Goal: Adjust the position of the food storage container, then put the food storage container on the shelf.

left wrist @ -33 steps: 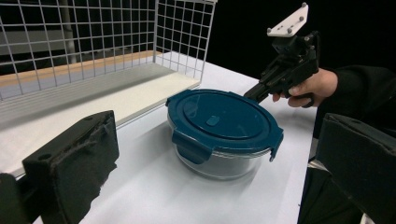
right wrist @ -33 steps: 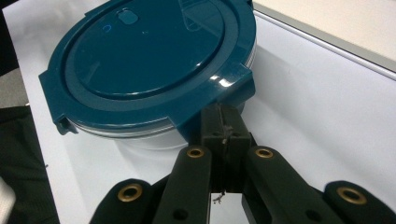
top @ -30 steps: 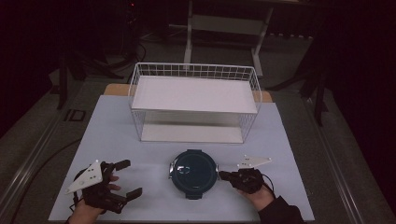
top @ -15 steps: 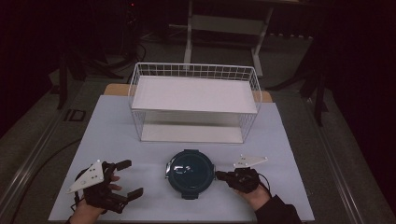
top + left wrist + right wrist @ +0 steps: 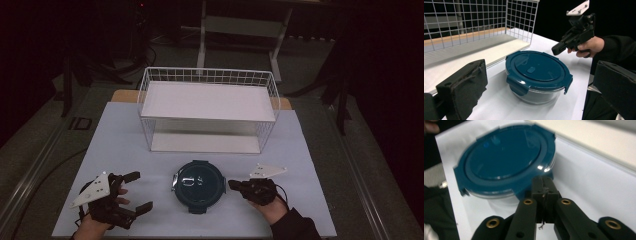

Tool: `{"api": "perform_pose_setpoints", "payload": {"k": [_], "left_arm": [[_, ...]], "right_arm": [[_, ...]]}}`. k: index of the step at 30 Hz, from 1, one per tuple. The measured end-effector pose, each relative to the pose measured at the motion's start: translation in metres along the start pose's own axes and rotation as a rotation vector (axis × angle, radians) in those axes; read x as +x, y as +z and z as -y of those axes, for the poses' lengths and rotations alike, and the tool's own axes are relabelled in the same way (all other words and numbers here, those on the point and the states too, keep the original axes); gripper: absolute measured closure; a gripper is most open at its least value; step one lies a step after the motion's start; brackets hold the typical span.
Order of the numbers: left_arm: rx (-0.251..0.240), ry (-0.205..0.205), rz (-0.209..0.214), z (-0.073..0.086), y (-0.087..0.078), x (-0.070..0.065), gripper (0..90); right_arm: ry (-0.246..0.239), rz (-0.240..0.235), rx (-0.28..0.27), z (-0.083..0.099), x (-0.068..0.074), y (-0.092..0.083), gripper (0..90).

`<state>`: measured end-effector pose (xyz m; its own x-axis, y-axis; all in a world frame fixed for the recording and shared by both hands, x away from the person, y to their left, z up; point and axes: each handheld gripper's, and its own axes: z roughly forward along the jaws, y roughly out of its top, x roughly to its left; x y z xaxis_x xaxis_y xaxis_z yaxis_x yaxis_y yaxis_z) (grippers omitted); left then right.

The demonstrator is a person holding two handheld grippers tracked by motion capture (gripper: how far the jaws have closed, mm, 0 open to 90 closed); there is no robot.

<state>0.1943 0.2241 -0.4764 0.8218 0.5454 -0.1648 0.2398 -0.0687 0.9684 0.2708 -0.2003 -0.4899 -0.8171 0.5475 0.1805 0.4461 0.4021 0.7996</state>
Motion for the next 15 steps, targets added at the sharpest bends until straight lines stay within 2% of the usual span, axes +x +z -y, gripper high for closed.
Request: {"api": "perform_pose_setpoints", "payload": {"k": [3,7,10,11,12,13,14,15], "left_arm": [[0.011,-0.008,0.011,-0.001,0.002,0.001,0.0],[0.043,-0.006,0.044,-0.007,0.007,-0.002,0.0],[0.043,-0.012,0.061,-0.016,0.008,-0.004,0.0],[0.043,-0.012,0.061,-0.016,0.008,-0.004,0.0],[0.051,-0.01,0.062,-0.023,0.01,-0.004,0.0],[0.051,-0.01,0.062,-0.023,0.01,-0.004,0.0],[0.072,0.003,0.047,-0.029,0.012,-0.004,0.0],[0.086,0.01,0.038,-0.031,0.013,-0.004,0.0]], "right_arm": [[0.006,-0.006,-0.054,-0.003,0.001,-0.01,79.2],[-0.006,-0.001,-0.107,-0.006,0.008,-0.018,52.0],[-0.004,-0.016,-0.135,-0.008,0.011,-0.021,34.5],[-0.004,-0.016,-0.135,-0.008,0.011,-0.021,34.5],[0.008,-0.034,-0.155,-0.01,0.013,-0.024,25.7],[-0.001,-0.043,-0.164,-0.01,0.013,-0.025,18.0],[-0.013,-0.048,-0.166,-0.01,0.015,-0.026,13.7],[-0.024,-0.035,-0.172,-0.011,0.016,-0.026,13.8]]}}
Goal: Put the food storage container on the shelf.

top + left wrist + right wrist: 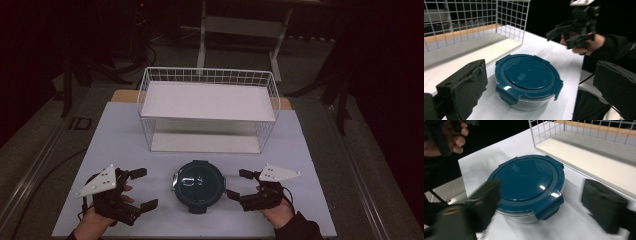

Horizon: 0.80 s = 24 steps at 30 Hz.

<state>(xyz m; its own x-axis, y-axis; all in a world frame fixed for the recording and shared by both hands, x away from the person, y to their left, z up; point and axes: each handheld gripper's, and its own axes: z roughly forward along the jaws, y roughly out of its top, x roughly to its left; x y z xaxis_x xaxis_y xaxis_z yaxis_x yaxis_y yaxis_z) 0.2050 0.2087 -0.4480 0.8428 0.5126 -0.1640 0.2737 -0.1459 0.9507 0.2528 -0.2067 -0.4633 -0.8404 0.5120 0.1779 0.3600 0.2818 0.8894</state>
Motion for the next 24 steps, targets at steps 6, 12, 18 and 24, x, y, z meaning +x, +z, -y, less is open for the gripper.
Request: {"api": "perform_pose_setpoints", "payload": {"k": [6,12,18,24], "left_arm": [[0.033,-0.041,-0.016,-0.01,0.007,0.006,0.0],[0.074,-0.119,-0.019,-0.018,0.02,0.016,0.0],[0.148,-0.183,-0.019,-0.018,0.036,0.025,0.0],[0.214,-0.256,-0.038,-0.012,0.048,0.037,0.0]], "right_arm": [[-0.036,0.074,-0.039,-0.004,0.007,-0.005,12.8],[-0.075,0.103,-0.09,-0.009,0.016,-0.01,14.4],[-0.051,0.09,-0.143,-0.011,0.022,-0.018,15.9],[-0.023,0.101,-0.109,-0.01,0.023,-0.015,13.9]]}}
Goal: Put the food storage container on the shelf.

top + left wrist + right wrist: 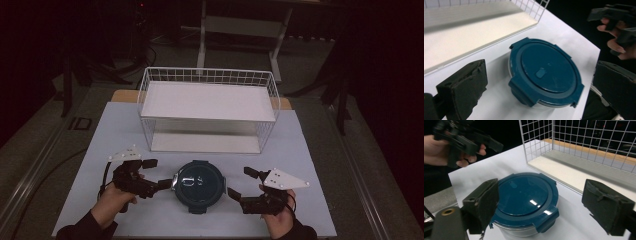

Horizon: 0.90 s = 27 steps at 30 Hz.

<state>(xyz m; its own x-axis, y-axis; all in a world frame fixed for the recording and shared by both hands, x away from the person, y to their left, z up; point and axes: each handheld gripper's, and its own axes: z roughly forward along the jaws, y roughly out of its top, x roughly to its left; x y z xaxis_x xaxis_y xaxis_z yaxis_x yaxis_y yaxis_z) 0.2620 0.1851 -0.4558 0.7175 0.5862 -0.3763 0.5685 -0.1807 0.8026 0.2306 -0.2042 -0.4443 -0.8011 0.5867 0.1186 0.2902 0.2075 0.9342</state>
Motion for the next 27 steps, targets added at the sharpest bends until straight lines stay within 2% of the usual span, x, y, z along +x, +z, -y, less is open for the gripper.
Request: {"api": "perform_pose_setpoints", "payload": {"k": [4,5,7,8,10,11,14,15,17,20,22,23,24,27], "left_arm": [[0.066,-0.064,-0.026,0.003,0.012,0.008,0.0],[0.069,-0.078,-0.026,0.005,0.014,0.01,0.0],[0.091,-0.125,-0.014,0.007,0.019,0.014,0.0],[0.103,-0.168,-0.003,0.008,0.022,0.018,0.0],[0.136,-0.229,0.027,0.01,0.027,0.022,0.0],[0.149,-0.248,0.031,0.011,0.029,0.024,0.0],[0.195,-0.321,0.055,0.013,0.035,0.03,0.2],[0.212,-0.336,0.052,0.014,0.037,0.031,4.1],[0.239,-0.377,0.056,0.015,0.041,0.034,4.5],[0.251,-0.454,0.067,0.018,0.044,0.039,10.9],[0.252,-0.469,0.067,0.018,0.044,0.04,14.7],[0.254,-0.523,0.084,0.021,0.046,0.044,14.7],[0.258,-0.533,0.082,0.021,0.047,0.045,21.0],[0.271,-0.566,0.102,0.024,0.05,0.048,27.1]], "right_arm": [[-0.015,0.008,0.019,0.001,0.0,0.002,11.9],[-0.012,0.006,0.031,0.001,0.001,0.003,11.8],[-0.001,0.007,0.041,0.003,0.0,0.004,11.6],[0.011,0.006,0.046,0.003,0.0,0.004,11.5],[0.018,0.014,0.063,0.005,0.001,0.008,10.7],[0.018,0.029,0.069,0.005,0.001,0.009,10.7],[0.032,0.026,0.08,0.007,0.001,0.011,10.6],[0.037,0.025,0.085,0.008,0.0,0.012,10.7],[0.033,0.023,0.086,0.008,0.0,0.012,10.7],[0.031,0.026,0.085,0.008,0.001,0.011,10.7],[0.03,0.028,0.085,0.008,0.001,0.011,10.7],[0.029,0.028,0.085,0.008,0.001,0.01,10.9],[0.031,0.026,0.089,0.009,0.001,0.011,11.0],[0.036,0.023,0.096,0.009,0.0,0.012,11.0]]}}
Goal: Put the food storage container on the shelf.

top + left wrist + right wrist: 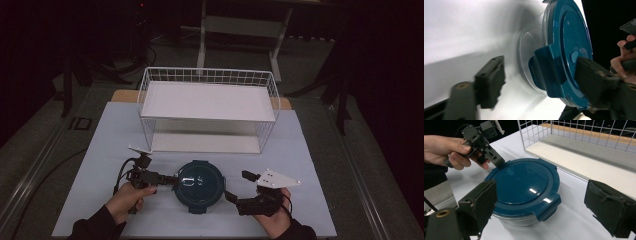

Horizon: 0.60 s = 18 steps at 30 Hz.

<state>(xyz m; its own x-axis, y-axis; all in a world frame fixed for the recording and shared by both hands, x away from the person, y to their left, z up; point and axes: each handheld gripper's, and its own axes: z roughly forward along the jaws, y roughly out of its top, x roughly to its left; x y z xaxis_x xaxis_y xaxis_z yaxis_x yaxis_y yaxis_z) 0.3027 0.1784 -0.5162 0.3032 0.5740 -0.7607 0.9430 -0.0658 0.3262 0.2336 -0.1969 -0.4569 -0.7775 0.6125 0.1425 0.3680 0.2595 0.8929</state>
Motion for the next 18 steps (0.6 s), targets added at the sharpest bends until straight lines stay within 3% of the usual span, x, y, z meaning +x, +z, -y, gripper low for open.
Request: {"api": "perform_pose_setpoints", "payload": {"k": [7,15,18], "left_arm": [[0.021,-0.06,0.059,0.0,0.0048,0.0064,39.4],[0.054,-0.084,0.135,-0.0016,0.0069,0.0094,52.1],[0.049,-0.066,0.128,-0.0008,0.0063,0.0084,52.9]], "right_arm": [[-0.001,-0.003,0.007,0.0006,0.0003,0.0007,11.2],[0.006,-0.003,0.013,0.001,-0.0004,0.0009,13.5],[0.021,-0.009,0.02,0.0012,-0.0014,0.0016,14.3]]}}
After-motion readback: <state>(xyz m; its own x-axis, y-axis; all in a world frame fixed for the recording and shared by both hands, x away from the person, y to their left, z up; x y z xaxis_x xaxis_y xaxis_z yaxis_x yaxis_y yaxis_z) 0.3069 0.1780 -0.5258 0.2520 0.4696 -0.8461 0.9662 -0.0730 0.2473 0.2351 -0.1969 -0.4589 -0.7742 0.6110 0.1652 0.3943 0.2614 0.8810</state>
